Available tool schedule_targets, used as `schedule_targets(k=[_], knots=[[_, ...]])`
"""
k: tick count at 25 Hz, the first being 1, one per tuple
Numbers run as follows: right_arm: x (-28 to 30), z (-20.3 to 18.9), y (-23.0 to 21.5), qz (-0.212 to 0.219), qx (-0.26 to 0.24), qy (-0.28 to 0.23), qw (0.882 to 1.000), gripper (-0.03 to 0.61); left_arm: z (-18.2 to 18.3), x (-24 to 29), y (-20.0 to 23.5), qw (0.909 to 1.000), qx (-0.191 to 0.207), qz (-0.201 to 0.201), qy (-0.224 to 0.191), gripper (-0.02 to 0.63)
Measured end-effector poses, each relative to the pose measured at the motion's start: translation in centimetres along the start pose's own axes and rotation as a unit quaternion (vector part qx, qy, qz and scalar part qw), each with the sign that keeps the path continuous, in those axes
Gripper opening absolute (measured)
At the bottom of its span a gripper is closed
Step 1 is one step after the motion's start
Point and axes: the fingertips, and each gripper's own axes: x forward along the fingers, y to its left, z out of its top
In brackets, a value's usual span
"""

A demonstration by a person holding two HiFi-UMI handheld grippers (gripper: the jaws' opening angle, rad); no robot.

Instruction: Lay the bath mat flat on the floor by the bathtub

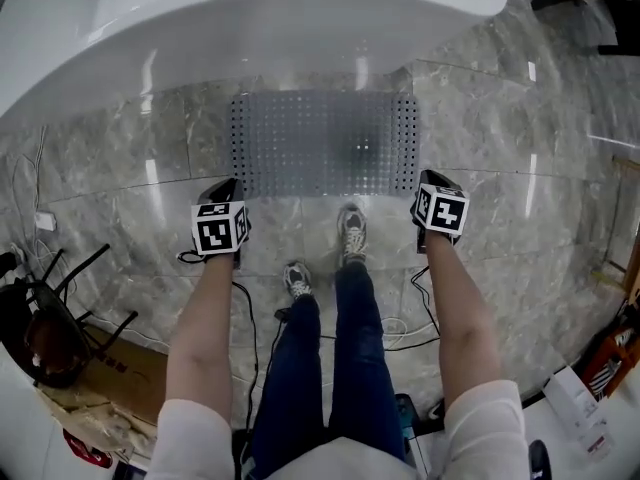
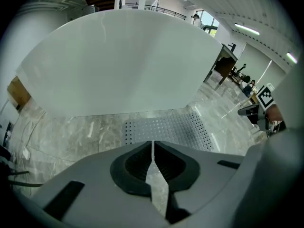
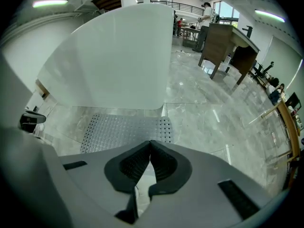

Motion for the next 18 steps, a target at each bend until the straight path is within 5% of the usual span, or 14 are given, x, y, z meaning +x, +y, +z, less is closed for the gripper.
schedule_targets(k=[18], knots=[[-17.6, 3.3, 4.1, 0.067, 0.046, -0.069, 0.994, 0.031, 7.3, -17.4, -5.9, 0.9965, -0.002, -0.035, -0.077, 0.044]])
